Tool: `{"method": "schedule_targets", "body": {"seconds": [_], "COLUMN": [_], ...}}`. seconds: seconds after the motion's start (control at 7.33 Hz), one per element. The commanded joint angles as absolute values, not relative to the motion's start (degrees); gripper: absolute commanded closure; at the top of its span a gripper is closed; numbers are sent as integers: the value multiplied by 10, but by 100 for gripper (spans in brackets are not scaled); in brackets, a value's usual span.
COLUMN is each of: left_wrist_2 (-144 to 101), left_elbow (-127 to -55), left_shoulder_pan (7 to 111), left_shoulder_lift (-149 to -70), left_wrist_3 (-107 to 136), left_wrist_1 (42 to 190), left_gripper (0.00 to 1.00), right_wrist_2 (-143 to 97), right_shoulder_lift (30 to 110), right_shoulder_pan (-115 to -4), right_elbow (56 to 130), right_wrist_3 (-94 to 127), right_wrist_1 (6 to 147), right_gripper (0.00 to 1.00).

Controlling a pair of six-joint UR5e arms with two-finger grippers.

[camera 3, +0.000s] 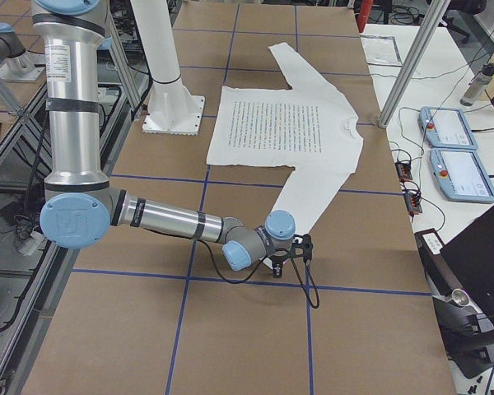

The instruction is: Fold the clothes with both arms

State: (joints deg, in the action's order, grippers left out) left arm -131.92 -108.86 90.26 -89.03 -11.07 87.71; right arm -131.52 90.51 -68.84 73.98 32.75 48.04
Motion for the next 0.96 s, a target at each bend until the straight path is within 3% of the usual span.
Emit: {"method": "schedule_targets", "body": {"seconds": [0.0, 0.14, 0.82], "left_wrist_2": [-1319, -1319, -1319], "left_elbow": [-1088, -1089, -1087], "left_shoulder_pan": [903, 904, 904], "left_shoulder_lift": [-890, -890, -890], "left_wrist_3": [-112, -112, -113], "left_wrist_1": [877, 877, 876], "left_gripper": [0, 0, 0], "right_wrist_2": [-1316, -1317, -1324], "right_shoulder_lift": [904, 904, 902], "right_shoulder_pan": [-687, -687, -693], "right_elbow": [737, 741, 814], "right_wrist_3": [331, 337, 355], "right_wrist_1": [481, 480, 498], "right_gripper": [82, 100, 100]}}
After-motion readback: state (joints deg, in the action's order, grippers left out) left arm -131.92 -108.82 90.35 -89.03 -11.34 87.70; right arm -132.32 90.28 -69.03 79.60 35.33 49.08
